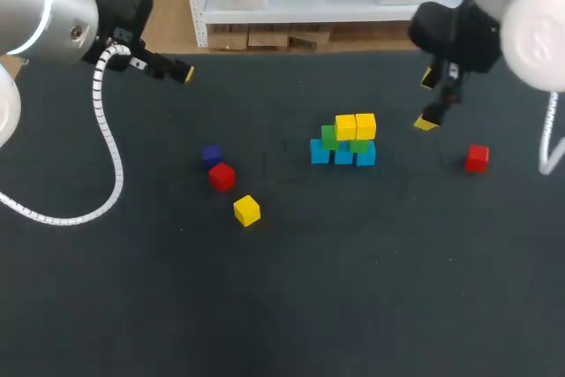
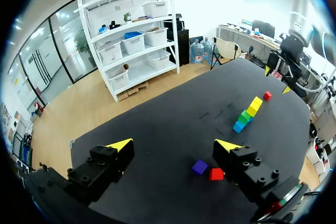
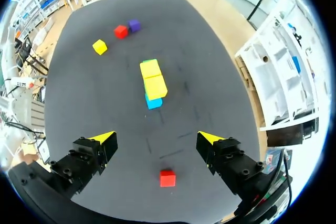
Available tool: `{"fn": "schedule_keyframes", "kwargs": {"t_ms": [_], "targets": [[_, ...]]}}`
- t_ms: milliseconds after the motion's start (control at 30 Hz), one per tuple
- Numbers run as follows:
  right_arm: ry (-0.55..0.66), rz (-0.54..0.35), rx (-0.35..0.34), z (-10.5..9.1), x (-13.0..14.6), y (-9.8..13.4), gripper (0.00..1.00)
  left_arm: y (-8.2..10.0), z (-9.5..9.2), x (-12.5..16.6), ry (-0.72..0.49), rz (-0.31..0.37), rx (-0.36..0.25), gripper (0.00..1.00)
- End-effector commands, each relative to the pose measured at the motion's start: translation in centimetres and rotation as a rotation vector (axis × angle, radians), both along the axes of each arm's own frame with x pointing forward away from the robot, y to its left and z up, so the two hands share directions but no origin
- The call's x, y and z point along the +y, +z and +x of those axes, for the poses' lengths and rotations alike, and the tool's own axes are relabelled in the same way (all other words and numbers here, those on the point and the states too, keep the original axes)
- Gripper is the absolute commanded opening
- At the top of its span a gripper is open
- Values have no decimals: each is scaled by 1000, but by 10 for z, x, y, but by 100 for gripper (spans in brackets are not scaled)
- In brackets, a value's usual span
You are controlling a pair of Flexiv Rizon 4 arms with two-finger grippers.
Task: Place the blue cubes, place green cubes on the blue cubes, place the yellow cubes on the green cubes, then place the red cubes on the yellow cubes, and place purple cube on the red cubes.
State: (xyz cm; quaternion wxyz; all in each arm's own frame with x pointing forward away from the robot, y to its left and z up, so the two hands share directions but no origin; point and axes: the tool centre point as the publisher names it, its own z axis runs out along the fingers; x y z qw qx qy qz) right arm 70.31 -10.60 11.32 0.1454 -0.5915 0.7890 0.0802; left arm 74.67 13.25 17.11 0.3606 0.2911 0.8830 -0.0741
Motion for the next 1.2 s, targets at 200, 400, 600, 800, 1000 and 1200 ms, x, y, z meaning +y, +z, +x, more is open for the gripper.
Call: {"fn": "schedule_keyframes", "kwargs": {"t_ms": [200, 400, 600, 800, 1000, 1200], "targets": [[-70, 116, -122, -13, -20, 12, 100, 0, 0, 1, -5, -4, 0, 100], [-105, 131, -143, -9, -28, 20, 100, 0, 0, 1, -5, -4, 0, 100], [-141, 158, -146, 3, -37, 18, 100, 0, 0, 1, -5, -4, 0, 100], [-174, 183, -156, 18, -47, 15, 100, 0, 0, 1, -5, -4, 0, 100], [-190, 222, -178, 31, -52, 16, 100, 0, 0, 1, -5, -4, 0, 100], [-220, 262, -197, 41, -53, 17, 100, 0, 0, 1, -5, -4, 0, 100]]}}
